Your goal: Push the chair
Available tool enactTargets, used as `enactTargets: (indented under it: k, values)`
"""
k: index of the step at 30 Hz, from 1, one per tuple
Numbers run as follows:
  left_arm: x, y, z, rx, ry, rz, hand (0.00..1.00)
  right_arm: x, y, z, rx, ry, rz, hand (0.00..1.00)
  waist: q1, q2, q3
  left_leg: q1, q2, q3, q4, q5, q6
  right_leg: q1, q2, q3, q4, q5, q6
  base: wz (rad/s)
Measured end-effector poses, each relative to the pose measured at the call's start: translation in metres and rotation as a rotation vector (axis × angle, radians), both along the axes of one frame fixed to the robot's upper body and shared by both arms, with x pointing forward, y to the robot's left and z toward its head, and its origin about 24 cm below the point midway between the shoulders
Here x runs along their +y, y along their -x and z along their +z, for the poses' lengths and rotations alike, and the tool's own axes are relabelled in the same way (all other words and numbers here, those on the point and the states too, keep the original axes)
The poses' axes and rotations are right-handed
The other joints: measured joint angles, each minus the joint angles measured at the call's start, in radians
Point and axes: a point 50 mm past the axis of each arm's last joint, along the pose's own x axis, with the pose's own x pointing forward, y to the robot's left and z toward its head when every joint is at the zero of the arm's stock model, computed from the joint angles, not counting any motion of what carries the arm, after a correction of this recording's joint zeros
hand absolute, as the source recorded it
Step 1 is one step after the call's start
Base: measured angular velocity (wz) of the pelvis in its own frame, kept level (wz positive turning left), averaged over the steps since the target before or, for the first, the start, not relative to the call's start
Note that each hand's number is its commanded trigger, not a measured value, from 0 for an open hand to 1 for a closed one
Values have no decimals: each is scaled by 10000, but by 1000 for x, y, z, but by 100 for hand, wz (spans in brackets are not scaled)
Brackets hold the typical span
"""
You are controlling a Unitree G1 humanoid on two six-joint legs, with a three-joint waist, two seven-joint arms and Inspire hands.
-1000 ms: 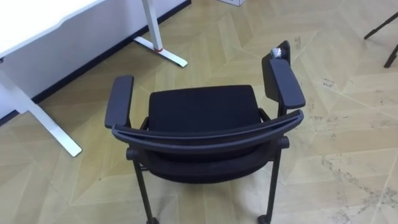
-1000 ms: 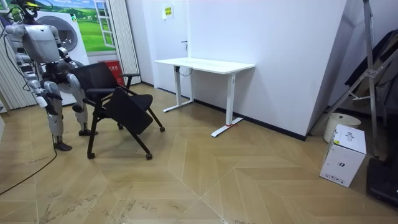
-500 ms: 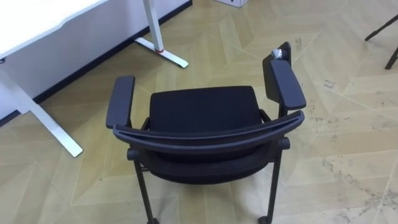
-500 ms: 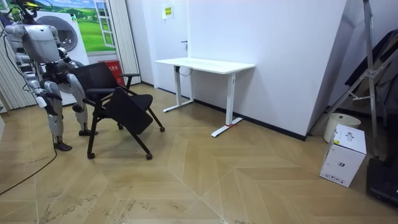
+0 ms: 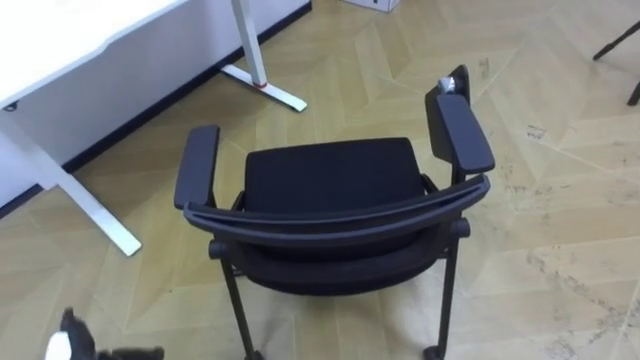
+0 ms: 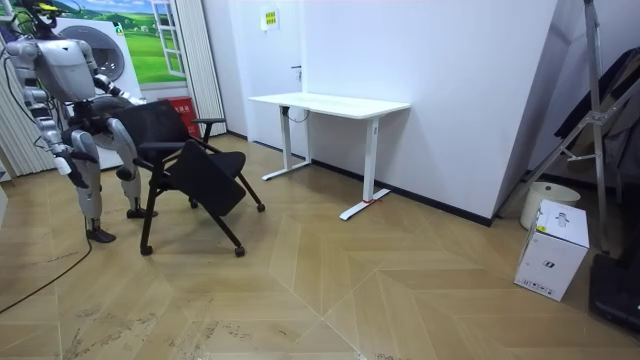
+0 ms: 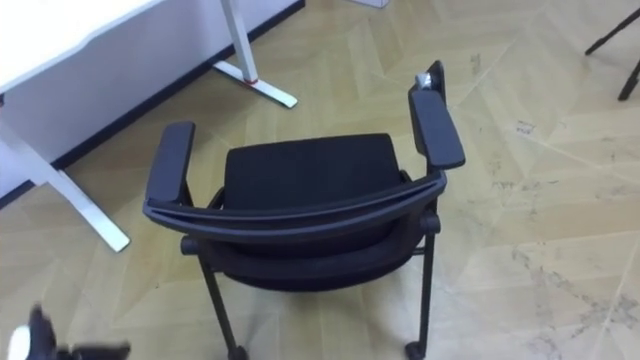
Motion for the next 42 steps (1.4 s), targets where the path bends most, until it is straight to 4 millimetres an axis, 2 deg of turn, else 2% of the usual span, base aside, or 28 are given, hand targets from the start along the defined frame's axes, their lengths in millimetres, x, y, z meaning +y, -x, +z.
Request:
enactTargets:
  k: [2, 6, 8, 11, 20, 23, 29, 42]
  values:
    - [-1, -25, 28, -1050, -1133, -816, 0, -1, 1, 0, 27, 70, 21, 0, 11, -27, 11, -93, 3, -8, 2, 0, 0, -97, 4, 0, 3, 0, -1, 2]
    - [-1, -53, 68, -2348, -3278, -1916, 0, 0, -5, 0, 58, 112, 238, 0, -130, -10, -10, -129, -27, -118, 24, 0, 1, -51, 0, -44, 3, 3, 0, 5]
    - [-10, -66, 88, -3083, -4199, -2624, 0, 0, -5, 0, 84, 104, 216, 0, -202, 4, -18, -148, -31, -181, 57, 1, 0, -33, 9, -70, 5, 5, -4, 11]
    - [-21, -73, 102, -3660, -4909, -3229, 0, -1, -3, 0, 109, 131, 190, 0, -244, -2, -14, -138, -33, -182, 74, 1, 0, -27, 9, -62, 7, 6, -4, 0]
    - [-49, -79, 99, -3757, -5488, -4561, 0, 1, 0, -1, 107, 69, -140, 0, -322, -25, -6, -148, -19, -183, 69, 1, 0, -57, 15, -74, 14, 8, -8, 0]
    - [-59, -75, 106, -3969, -6368, -5282, 0, 2, 0, -1, 28, 21, -134, 0, -431, -98, -19, -136, -22, -174, 32, 1, 0, -69, 13, -7, 12, 8, -8, 0]
    - [-65, -73, 105, -3529, -7255, -5958, 0, 4, -3, -1, -25, -117, 68, 0, -477, -179, -48, -146, -19, -149, 27, 1, 0, -79, 9, -5, 10, 9, -10, 0]
    - [-89, -74, 94, -2564, -7190, -7937, 0, 5, 0, -2, 13, -258, 79, 0, -509, -249, -60, -145, -10, -96, 32, 1, 1, -91, 10, 25, 8, 18, -18, -1]
